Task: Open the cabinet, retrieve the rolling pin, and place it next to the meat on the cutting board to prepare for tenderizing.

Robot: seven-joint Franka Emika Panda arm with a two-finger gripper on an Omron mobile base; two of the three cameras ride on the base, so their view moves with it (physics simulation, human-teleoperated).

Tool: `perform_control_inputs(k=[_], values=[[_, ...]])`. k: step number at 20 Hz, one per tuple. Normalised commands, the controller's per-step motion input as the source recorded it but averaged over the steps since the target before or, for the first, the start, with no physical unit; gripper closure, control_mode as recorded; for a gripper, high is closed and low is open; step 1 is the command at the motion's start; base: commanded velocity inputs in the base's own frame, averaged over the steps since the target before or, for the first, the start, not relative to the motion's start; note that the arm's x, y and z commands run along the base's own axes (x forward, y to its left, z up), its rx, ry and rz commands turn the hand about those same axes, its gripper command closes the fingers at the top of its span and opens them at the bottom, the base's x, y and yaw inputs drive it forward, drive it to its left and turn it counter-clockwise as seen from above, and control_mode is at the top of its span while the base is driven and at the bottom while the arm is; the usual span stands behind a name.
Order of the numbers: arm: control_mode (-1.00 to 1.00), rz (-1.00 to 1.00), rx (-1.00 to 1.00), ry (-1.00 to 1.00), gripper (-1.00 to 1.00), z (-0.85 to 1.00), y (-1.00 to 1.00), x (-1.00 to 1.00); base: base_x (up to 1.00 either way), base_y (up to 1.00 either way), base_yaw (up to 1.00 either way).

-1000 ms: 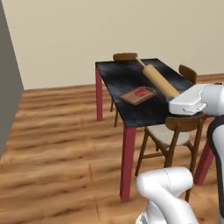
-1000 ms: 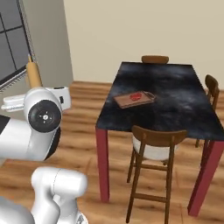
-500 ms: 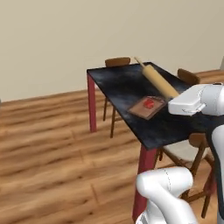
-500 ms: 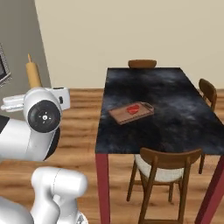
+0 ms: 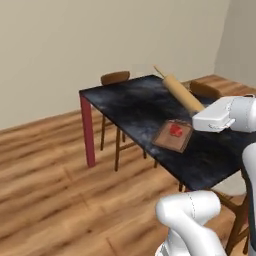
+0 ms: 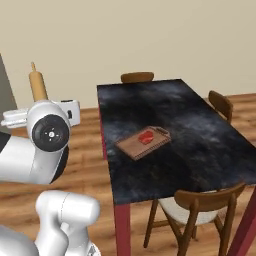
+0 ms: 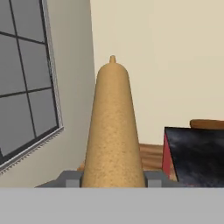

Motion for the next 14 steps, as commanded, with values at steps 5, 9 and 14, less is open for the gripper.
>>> perform_control_inputs(k=[5, 9, 14], values=[[1.00, 0.00, 0.00, 0.00, 1.00, 0.00, 0.00, 0.00, 0.50, 0.65, -0.44], [1.00, 0.00, 0.00, 0.00, 1.00, 0.00, 0.00, 0.00, 0.41, 0.56, -0.49], [1.00, 0.00, 0.00, 0.00, 1.00, 0.00, 0.00, 0.00, 0.40, 0.51, -0.53]])
